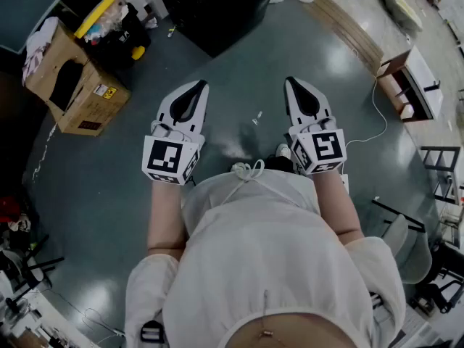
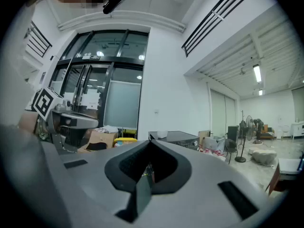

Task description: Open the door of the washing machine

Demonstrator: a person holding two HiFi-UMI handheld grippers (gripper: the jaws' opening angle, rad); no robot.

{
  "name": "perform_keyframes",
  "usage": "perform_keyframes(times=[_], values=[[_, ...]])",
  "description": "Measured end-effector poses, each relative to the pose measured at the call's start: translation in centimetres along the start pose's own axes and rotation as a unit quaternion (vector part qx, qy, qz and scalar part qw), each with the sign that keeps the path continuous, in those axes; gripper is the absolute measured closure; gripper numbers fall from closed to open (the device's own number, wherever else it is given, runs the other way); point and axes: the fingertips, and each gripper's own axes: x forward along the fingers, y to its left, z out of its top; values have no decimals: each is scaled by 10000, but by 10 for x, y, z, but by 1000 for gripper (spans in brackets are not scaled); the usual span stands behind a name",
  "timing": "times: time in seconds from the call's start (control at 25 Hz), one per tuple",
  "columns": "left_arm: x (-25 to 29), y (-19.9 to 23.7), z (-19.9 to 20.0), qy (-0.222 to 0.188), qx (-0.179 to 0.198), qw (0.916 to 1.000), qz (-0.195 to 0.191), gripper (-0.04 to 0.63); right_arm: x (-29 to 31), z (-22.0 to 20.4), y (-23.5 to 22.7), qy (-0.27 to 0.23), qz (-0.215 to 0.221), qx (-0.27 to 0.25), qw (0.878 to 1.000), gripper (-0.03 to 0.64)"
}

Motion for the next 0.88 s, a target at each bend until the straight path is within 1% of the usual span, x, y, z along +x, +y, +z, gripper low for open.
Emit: perform_keyframes(times=[0.16, 0.28, 0.36, 0.52, 0.64, 0.68, 0.76, 0.8, 0.88], values=[[0, 11, -4, 13, -56, 10000, 44, 572, 9, -2, 5, 20, -33, -83, 10000, 617], [0, 14, -4, -5, -64, 10000, 56, 572, 10, -2, 4, 53, -124, -185, 9997, 617], [1, 13, -4, -10, -58, 10000, 49, 572, 10, -3, 2, 65, -160, -167, 9997, 617], [4, 11, -4, -34, -63, 10000, -1, 572, 10, -4, -4, 51, -242, -15, 9997, 617], [8, 12, -5, -24, -73, 10000, 8, 572, 13, -5, -12, 10, -384, 288, 9988, 618], [9, 13, -6, -17, -79, 10000, 18, 572, 14, -5, -17, -12, -452, 381, 9983, 581], [13, 15, -7, 1, -104, 9999, 40, 572, 20, -4, -24, -41, -457, 485, 9978, 294], [15, 17, -9, 12, -122, 9999, 53, 572, 23, -5, -28, -18, -465, 488, 9977, 250], [20, 21, -14, 39, -169, 9998, 90, 572, 30, -9, -38, 51, -535, 422, 9977, 243]])
